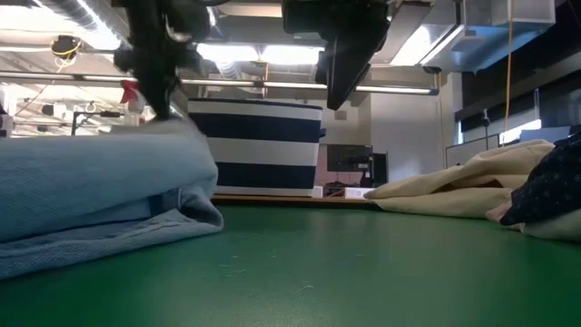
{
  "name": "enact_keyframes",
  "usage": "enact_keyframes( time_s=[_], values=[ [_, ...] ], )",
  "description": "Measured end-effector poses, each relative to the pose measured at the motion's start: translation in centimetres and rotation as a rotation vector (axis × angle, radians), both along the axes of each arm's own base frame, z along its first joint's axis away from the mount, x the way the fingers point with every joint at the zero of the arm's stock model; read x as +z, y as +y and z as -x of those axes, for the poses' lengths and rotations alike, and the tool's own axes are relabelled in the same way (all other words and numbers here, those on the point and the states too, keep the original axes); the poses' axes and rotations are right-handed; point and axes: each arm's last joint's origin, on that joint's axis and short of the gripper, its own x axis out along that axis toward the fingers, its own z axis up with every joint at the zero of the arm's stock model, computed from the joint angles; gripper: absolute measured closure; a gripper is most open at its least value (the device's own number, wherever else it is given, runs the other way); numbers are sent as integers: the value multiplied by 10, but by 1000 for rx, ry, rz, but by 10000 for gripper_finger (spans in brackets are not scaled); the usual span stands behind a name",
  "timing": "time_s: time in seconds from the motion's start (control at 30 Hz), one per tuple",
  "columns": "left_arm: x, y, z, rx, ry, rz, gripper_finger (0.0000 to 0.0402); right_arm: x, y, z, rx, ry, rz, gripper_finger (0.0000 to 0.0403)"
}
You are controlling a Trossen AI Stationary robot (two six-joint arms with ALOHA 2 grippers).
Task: Fold laundry
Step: Fold the blue jeans
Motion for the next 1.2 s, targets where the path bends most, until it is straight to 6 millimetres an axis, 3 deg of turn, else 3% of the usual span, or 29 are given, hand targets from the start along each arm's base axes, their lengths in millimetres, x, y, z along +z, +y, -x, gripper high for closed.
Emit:
enact_keyframes(
  time_s=[0.17,0.4,0.6,0.73,0.83,1.0,1.2],
  values=[
    [-21,10,-4,45,127,-9,383,-2,-1,1,9,0,19,297],
    [-21,6,-5,90,160,8,313,-16,-5,5,-2,45,42,297],
    [15,1,-1,197,127,93,249,-16,-19,1,-38,17,38,297],
    [47,-14,-3,194,-88,246,228,-9,-30,-6,-61,-75,4,297],
    [59,-36,-2,160,-245,334,224,-8,-36,-10,-73,-117,-9,297],
    [43,-68,5,278,-342,306,223,-5,-36,-17,-91,-189,-21,297],
    [-6,-89,-3,416,-327,384,223,-4,-35,-18,-127,-189,-37,297]
  ],
)
